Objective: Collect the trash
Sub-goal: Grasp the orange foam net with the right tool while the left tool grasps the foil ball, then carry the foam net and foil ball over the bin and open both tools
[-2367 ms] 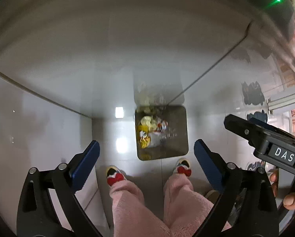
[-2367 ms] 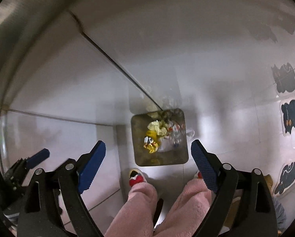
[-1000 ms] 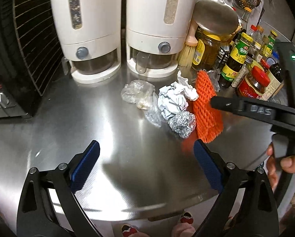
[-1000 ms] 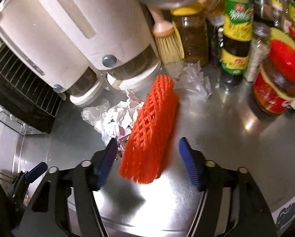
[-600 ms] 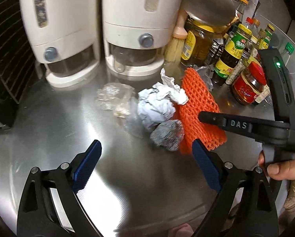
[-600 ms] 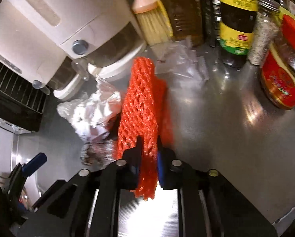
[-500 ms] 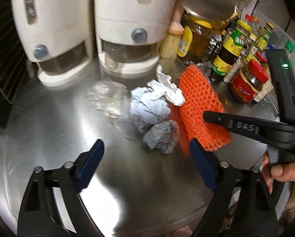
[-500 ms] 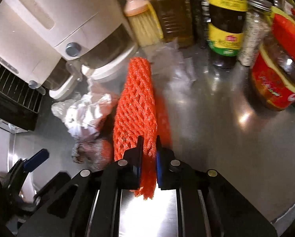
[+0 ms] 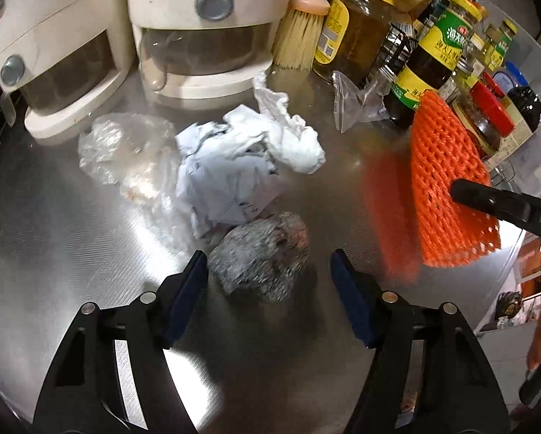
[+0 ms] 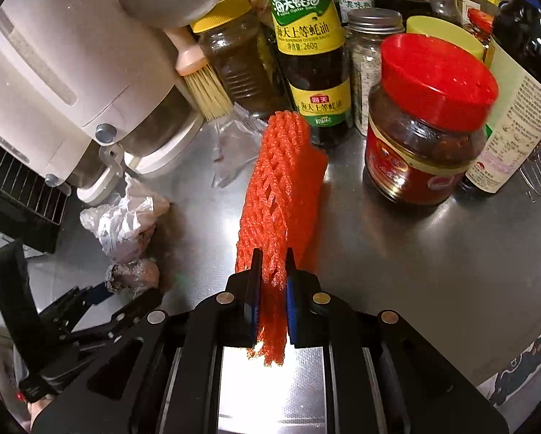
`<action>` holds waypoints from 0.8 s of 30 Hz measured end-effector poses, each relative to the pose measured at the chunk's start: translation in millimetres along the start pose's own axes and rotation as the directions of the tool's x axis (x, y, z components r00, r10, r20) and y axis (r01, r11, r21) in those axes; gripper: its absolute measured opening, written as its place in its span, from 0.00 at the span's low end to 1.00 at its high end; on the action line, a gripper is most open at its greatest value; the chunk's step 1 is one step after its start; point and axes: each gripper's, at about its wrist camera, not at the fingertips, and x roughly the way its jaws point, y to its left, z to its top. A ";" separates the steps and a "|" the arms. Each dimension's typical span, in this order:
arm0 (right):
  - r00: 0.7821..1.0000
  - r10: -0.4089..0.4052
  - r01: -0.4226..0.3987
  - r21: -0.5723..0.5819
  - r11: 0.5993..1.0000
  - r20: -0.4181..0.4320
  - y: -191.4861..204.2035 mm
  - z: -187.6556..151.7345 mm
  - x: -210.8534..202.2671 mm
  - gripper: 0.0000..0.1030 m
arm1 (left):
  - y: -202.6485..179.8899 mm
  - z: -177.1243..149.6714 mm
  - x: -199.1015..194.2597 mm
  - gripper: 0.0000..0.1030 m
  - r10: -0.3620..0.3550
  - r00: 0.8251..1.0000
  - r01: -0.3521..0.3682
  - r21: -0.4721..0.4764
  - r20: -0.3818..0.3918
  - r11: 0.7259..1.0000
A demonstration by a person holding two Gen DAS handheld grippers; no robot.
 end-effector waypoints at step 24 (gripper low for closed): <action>0.996 0.088 -0.090 -0.084 0.992 -0.034 34.7 -66.7 -22.5 0.12 | 16.8 -79.2 -70.3 0.44 0.077 0.997 -0.076 -0.034 0.030 0.997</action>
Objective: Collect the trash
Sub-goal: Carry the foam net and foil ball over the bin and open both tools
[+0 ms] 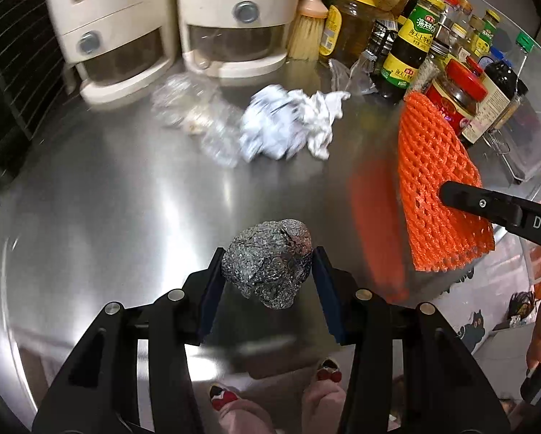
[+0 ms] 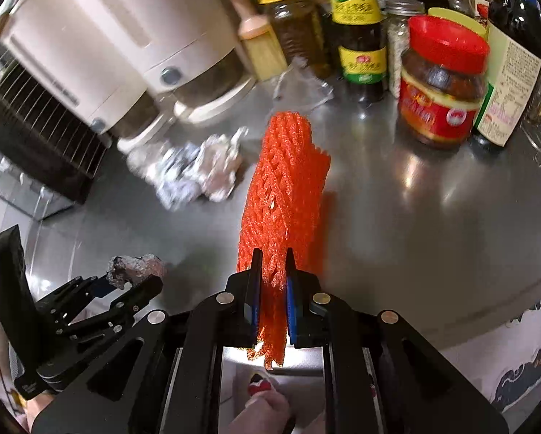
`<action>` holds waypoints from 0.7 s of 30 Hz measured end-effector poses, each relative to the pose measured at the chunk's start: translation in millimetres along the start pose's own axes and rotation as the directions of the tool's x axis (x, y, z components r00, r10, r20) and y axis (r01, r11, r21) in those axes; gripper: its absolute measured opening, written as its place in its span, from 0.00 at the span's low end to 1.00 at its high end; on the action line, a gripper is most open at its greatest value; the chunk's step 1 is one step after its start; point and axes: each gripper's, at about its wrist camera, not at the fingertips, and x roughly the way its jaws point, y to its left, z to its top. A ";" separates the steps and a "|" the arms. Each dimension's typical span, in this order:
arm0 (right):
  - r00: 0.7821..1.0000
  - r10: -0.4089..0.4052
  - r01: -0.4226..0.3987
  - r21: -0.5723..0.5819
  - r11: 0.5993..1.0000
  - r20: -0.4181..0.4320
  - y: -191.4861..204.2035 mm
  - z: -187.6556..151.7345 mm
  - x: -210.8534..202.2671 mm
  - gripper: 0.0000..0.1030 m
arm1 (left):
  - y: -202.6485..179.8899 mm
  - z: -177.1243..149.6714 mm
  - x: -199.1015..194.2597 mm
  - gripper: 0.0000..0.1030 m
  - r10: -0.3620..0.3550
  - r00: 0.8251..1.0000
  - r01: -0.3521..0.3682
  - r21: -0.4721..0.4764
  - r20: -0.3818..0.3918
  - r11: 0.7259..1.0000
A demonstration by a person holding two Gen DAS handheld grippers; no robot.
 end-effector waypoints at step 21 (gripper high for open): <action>0.997 0.053 -0.056 -0.054 0.997 -0.060 30.6 -124.0 -24.5 0.12 | -5.9 -122.3 -54.5 0.45 0.050 0.998 -0.052 -0.096 -0.024 0.994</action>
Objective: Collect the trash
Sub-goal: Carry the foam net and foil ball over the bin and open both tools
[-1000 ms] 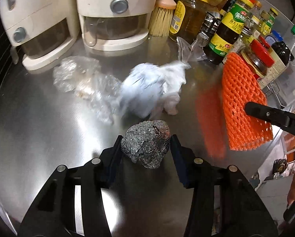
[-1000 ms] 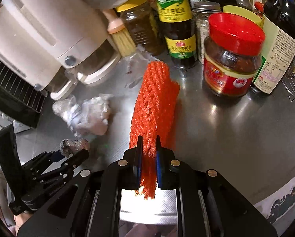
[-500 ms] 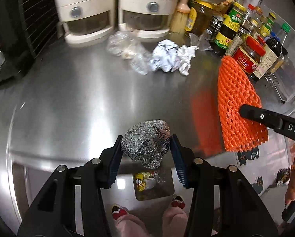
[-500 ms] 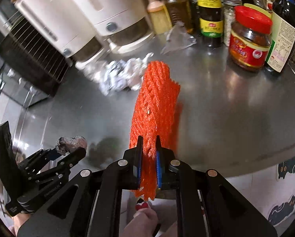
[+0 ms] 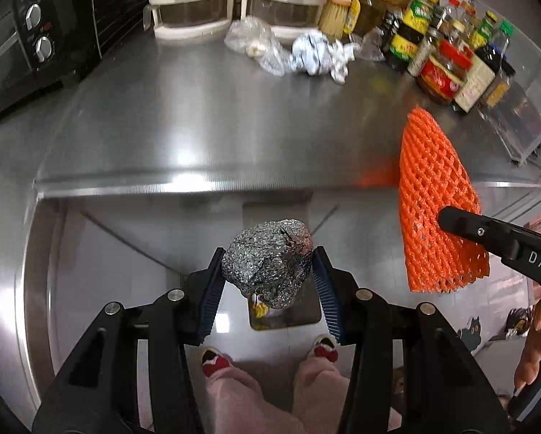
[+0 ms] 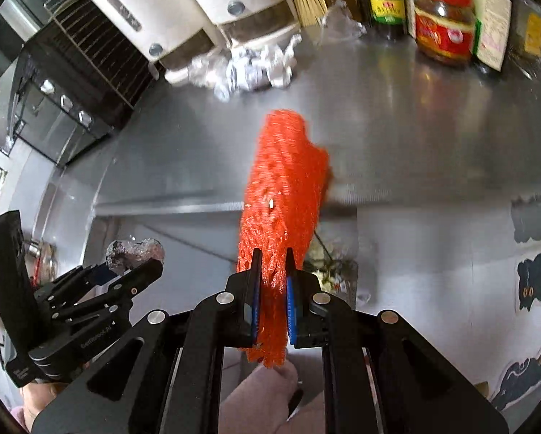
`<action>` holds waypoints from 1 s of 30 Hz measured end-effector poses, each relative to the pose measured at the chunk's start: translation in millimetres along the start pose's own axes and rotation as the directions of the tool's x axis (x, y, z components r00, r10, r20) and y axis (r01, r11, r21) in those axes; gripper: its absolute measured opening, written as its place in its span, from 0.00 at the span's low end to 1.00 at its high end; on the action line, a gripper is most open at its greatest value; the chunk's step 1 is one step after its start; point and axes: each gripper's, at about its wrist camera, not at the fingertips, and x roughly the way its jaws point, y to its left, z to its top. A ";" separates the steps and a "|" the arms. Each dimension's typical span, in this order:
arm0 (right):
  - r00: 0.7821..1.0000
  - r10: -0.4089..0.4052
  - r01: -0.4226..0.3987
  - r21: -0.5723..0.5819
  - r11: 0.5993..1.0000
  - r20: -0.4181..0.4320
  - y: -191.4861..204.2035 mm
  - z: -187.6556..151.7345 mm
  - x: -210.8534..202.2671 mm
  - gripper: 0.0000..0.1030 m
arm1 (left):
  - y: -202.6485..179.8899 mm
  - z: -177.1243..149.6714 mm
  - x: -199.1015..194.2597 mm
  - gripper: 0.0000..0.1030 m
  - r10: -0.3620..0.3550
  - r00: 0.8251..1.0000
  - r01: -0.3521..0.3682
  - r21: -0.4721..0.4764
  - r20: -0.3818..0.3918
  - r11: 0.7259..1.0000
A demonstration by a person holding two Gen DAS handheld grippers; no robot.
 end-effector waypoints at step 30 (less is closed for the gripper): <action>0.955 -0.123 0.125 -0.009 0.992 -0.268 -57.1 -100.3 197.6 0.12 | 10.1 -81.2 190.7 0.44 -0.031 0.951 0.010 -0.070 -0.307 0.998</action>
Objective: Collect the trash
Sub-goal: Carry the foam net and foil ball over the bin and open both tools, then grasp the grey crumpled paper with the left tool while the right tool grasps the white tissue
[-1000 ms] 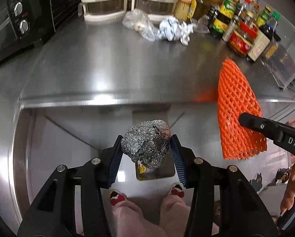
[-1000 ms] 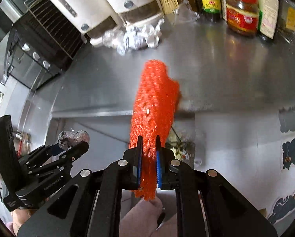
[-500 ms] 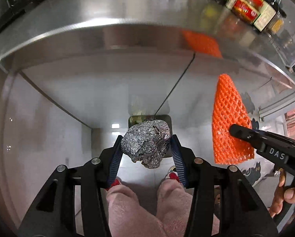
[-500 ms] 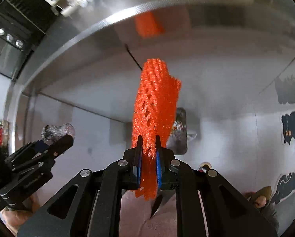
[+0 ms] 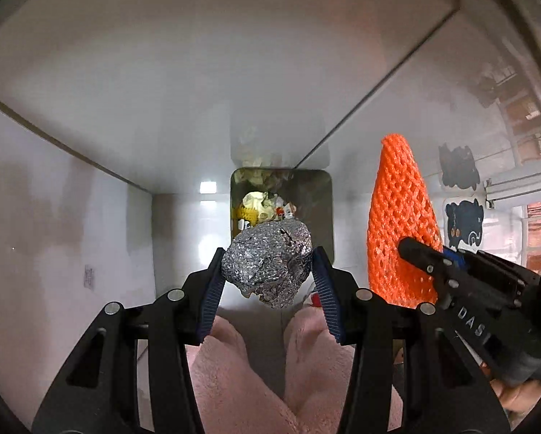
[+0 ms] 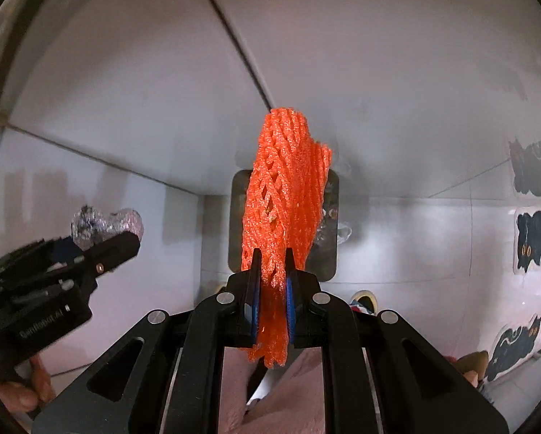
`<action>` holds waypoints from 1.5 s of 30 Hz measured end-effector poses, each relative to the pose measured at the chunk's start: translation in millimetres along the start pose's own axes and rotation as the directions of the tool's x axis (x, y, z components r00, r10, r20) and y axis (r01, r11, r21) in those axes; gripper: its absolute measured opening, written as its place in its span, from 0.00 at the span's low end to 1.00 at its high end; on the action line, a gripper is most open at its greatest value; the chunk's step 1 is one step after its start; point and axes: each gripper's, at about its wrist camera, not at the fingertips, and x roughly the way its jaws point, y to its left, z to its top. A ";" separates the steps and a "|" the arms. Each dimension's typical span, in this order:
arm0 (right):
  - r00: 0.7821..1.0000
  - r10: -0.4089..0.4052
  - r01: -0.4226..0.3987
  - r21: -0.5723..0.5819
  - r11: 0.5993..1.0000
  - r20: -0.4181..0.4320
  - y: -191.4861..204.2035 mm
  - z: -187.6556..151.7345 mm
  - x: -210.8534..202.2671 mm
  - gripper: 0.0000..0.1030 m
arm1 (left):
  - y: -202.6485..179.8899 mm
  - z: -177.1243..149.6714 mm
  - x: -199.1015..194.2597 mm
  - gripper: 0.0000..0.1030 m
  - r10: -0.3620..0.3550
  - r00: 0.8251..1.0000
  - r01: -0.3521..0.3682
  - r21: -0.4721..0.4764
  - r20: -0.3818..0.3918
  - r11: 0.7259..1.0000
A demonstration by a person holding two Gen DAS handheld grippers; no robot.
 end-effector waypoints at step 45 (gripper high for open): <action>0.989 0.065 -0.067 0.007 0.998 0.135 3.9 23.2 -123.2 0.95 | 7.0 37.3 -129.2 0.92 0.008 0.980 -0.019 0.053 0.199 0.998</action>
